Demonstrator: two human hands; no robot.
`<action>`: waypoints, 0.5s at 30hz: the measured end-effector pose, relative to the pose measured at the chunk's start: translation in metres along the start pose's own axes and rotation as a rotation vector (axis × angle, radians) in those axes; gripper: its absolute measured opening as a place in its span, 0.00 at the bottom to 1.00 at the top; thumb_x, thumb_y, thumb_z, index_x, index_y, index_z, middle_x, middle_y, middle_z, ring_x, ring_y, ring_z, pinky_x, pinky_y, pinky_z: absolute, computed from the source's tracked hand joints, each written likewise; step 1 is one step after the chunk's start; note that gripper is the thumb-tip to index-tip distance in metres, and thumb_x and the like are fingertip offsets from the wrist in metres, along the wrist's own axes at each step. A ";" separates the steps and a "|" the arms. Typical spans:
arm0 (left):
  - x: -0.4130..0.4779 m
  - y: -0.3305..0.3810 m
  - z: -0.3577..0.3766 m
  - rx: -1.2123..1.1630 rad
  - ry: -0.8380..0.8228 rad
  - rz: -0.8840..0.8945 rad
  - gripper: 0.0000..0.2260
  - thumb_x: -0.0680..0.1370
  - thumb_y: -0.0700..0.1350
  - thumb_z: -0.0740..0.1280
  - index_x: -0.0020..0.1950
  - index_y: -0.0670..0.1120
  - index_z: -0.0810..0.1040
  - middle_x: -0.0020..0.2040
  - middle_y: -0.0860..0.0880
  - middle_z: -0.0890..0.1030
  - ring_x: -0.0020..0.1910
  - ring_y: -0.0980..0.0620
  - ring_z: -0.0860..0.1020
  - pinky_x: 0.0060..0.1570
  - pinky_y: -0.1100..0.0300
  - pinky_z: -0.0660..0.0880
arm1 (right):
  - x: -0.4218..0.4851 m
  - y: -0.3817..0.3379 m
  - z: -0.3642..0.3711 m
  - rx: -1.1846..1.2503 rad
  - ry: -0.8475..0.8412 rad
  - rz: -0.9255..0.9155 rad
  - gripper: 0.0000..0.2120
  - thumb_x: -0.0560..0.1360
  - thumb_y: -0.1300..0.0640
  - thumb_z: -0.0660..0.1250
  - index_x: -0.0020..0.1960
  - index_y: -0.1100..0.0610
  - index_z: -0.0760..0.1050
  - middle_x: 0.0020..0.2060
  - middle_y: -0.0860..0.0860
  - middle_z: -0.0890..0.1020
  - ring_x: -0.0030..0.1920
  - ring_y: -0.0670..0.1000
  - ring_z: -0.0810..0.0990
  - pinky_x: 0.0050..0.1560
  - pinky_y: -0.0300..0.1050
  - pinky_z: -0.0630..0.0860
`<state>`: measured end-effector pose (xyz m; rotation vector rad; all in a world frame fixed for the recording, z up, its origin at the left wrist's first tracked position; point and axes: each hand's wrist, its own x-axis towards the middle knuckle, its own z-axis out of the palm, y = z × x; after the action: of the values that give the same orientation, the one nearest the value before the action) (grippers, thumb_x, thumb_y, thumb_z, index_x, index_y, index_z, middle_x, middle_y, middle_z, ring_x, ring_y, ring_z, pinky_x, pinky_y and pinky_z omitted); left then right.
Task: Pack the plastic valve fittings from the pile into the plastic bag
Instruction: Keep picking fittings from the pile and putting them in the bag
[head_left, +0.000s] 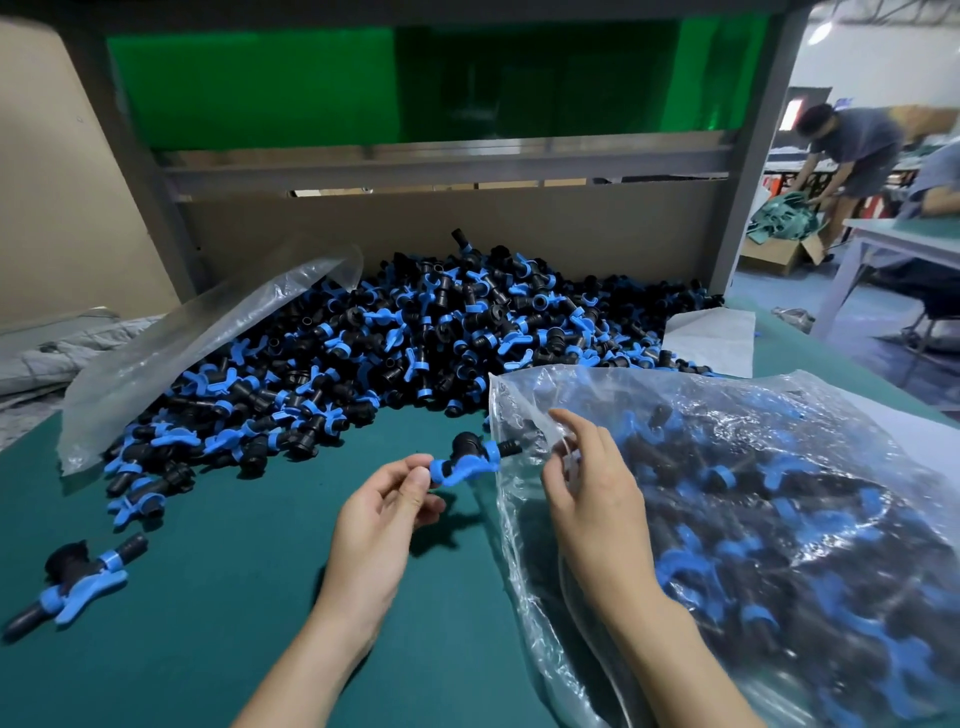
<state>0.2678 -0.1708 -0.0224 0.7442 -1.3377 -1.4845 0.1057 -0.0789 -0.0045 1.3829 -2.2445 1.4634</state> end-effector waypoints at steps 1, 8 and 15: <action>-0.003 0.000 0.002 0.042 -0.018 0.021 0.07 0.80 0.42 0.65 0.55 0.46 0.81 0.43 0.52 0.84 0.41 0.55 0.81 0.44 0.64 0.79 | 0.001 -0.001 -0.002 0.042 0.007 0.013 0.19 0.79 0.58 0.62 0.69 0.47 0.69 0.50 0.41 0.74 0.45 0.42 0.74 0.44 0.42 0.71; -0.017 0.003 0.022 0.134 -0.034 0.108 0.06 0.79 0.40 0.66 0.55 0.46 0.80 0.44 0.50 0.85 0.41 0.55 0.82 0.43 0.67 0.77 | 0.008 -0.015 -0.013 0.177 0.055 0.019 0.17 0.79 0.58 0.63 0.66 0.47 0.72 0.51 0.45 0.77 0.47 0.43 0.75 0.48 0.46 0.74; -0.028 -0.001 0.074 0.204 -0.241 0.075 0.07 0.80 0.32 0.64 0.52 0.40 0.81 0.44 0.49 0.85 0.42 0.57 0.81 0.44 0.66 0.77 | 0.026 -0.034 -0.029 0.132 -0.021 -0.064 0.17 0.78 0.57 0.62 0.65 0.44 0.72 0.52 0.43 0.77 0.42 0.42 0.72 0.47 0.46 0.73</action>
<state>0.2100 -0.1176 -0.0119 0.6490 -1.7007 -1.4262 0.1058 -0.0762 0.0465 1.4999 -2.1281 1.6090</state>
